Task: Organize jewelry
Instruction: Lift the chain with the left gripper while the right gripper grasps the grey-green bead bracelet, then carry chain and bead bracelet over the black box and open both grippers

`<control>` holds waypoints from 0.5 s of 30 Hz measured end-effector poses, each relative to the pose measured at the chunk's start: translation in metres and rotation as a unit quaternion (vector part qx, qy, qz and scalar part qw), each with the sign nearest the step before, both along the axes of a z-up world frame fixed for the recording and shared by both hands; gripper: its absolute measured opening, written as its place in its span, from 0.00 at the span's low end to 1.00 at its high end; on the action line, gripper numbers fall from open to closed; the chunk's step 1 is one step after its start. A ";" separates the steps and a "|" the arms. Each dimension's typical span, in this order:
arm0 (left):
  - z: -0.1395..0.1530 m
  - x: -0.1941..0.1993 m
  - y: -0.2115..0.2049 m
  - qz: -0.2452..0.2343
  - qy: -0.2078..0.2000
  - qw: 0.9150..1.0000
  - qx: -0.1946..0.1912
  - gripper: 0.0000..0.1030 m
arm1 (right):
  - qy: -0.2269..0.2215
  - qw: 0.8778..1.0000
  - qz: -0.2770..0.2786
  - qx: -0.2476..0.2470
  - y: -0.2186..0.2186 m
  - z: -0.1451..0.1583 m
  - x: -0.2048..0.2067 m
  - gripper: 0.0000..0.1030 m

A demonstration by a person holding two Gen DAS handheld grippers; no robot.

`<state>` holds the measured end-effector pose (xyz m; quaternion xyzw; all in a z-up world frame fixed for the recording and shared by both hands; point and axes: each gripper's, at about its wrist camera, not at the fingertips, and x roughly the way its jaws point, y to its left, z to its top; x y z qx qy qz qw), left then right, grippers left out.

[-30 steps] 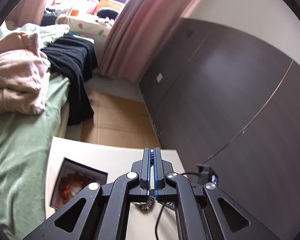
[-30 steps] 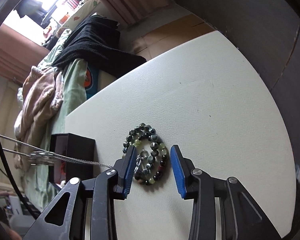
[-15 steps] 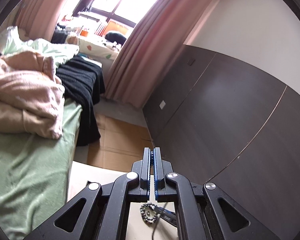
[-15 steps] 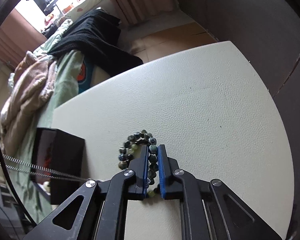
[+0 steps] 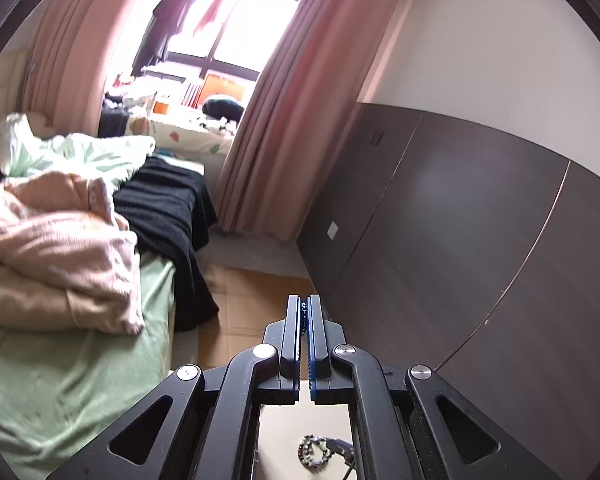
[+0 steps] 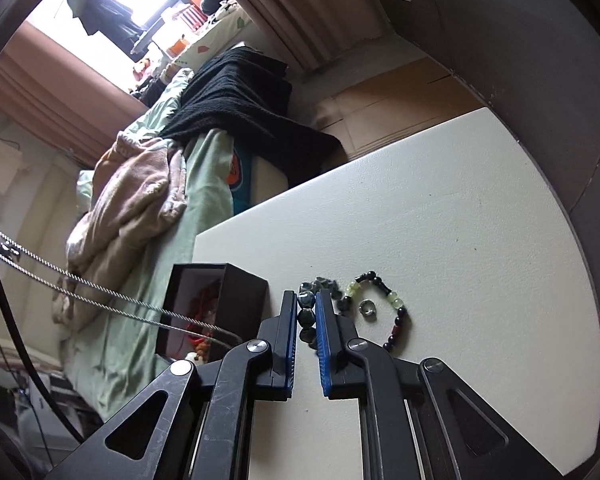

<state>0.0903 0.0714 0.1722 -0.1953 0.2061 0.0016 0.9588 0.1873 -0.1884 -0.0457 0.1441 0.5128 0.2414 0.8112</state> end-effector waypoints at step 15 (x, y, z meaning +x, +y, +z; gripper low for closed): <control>0.009 0.003 0.003 0.022 0.008 0.999 0.034 0.02 | -0.003 1.000 0.013 0.018 0.004 0.008 -0.003 0.11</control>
